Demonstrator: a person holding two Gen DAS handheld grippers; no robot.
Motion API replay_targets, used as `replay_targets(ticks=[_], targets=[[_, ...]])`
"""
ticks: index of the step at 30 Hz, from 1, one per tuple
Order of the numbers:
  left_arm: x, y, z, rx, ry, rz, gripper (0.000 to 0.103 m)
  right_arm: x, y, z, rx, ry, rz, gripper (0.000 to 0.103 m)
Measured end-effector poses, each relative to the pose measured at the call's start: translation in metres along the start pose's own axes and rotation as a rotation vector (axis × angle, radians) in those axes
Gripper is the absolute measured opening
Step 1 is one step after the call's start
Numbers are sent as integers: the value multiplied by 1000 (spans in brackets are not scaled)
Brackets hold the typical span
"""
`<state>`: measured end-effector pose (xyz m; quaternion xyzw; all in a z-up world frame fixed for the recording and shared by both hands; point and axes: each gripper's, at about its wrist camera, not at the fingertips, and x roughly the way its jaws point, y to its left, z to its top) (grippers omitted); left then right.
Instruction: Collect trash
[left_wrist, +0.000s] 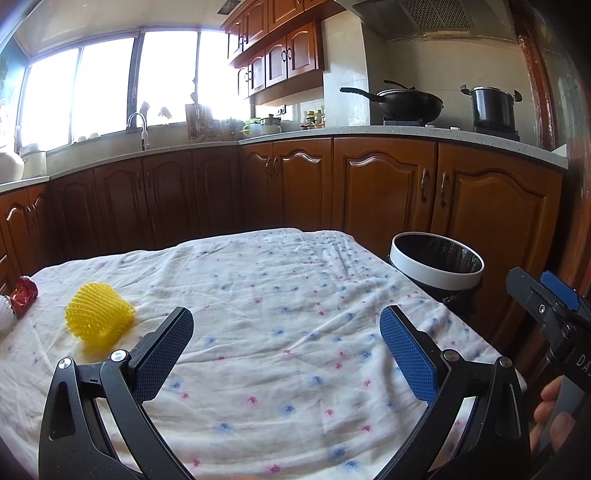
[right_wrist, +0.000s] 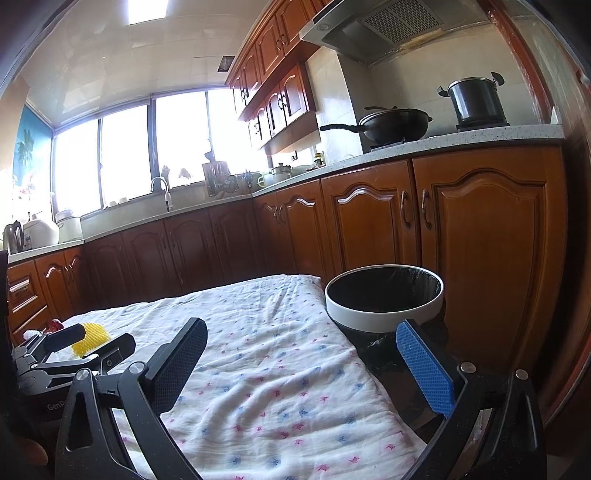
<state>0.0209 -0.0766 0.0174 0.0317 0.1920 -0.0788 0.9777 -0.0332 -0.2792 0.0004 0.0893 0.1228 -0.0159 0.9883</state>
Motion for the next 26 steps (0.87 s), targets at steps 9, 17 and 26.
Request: replay_targets(ticks=[9,17,26], targets=[[2,-1,-1,-1,6,0,103,1,0,-1,4,7,4,103],[5,-2,-3,-2,12,-2,103,3,-2,-2,11,17,8,103],[11,0,-4,-5,28,-11,103,11,-5,-3,20,42,10,103]])
